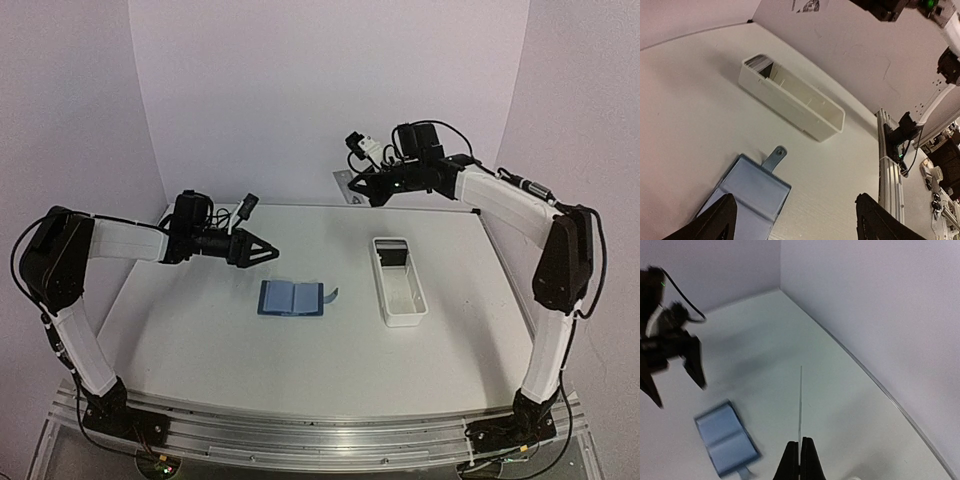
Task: Put the credit cards into the card holder
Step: Insert the credit card into the card holder.
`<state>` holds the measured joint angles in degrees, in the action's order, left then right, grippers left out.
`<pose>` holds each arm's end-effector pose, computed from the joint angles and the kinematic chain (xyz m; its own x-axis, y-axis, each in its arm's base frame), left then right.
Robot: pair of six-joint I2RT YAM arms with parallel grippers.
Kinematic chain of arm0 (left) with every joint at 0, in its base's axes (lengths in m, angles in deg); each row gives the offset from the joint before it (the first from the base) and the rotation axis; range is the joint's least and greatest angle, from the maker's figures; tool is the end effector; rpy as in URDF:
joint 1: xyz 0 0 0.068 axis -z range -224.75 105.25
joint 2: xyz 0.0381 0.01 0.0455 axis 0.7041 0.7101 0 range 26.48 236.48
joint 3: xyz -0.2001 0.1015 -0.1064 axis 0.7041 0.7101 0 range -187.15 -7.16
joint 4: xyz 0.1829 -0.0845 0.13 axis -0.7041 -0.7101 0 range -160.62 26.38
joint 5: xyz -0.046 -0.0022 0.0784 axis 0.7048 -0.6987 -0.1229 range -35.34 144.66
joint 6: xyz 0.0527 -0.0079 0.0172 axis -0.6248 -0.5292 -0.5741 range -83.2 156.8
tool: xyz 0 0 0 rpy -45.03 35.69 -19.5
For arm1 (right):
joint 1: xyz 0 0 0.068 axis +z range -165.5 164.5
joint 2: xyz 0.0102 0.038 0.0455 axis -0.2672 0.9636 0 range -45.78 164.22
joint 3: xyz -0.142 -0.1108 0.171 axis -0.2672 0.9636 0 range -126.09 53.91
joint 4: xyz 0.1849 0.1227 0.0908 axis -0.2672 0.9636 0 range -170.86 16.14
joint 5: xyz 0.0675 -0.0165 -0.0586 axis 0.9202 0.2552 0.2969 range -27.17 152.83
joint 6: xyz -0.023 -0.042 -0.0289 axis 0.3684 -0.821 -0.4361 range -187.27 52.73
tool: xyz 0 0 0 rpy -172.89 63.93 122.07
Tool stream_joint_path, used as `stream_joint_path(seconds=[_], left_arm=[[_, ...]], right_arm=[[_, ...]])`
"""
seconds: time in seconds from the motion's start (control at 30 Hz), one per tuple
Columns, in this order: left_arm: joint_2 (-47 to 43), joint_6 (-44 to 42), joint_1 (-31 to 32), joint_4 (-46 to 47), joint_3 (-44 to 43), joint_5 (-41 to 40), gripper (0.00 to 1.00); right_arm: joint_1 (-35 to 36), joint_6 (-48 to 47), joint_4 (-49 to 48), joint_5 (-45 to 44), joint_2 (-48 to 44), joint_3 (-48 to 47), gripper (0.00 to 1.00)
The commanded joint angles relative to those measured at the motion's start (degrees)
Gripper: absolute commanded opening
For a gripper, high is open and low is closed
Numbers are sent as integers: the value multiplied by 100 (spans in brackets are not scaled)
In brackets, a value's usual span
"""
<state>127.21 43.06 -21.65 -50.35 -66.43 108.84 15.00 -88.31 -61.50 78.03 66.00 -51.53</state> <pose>0.3146 -0.1683 0.2005 -0.5286 0.1564 -0.8344 0.8344 0.2765 -0.4768 0.3703 0.2299 0.3221 -0.0998 -0.4609 -0.8819 -0.7813 0.5851 -0.2174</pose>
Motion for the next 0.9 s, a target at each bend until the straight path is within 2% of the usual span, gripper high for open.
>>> stream_joint_path(seconds=[0.0,0.07,0.33,0.43,0.57,0.8,0.87], left_arm=[[-502,641,-37,1232,-430,1002,86],[-538,936,-38,1501,-445,1174,88],[-541,1726,21,2010,-683,1476,91],[-552,1868,53,2034,-733,1494,85],[-577,2367,71,2474,-830,1559,70],[-605,2735,268,2702,-1020,1662,65],[-581,2766,290,2622,-1039,1635,52]], right_arm=[[493,2451,-3106,1723,-678,1422,0],[619,2886,-3819,1857,-743,1806,0],[1001,3348,-4531,2301,-622,1998,0],[1084,3367,-4577,2370,-557,1963,0],[1129,3349,-4577,2313,-567,2038,0],[1242,3227,-4426,2277,-493,1977,0],[1266,3196,-4407,2257,-482,1960,0]])
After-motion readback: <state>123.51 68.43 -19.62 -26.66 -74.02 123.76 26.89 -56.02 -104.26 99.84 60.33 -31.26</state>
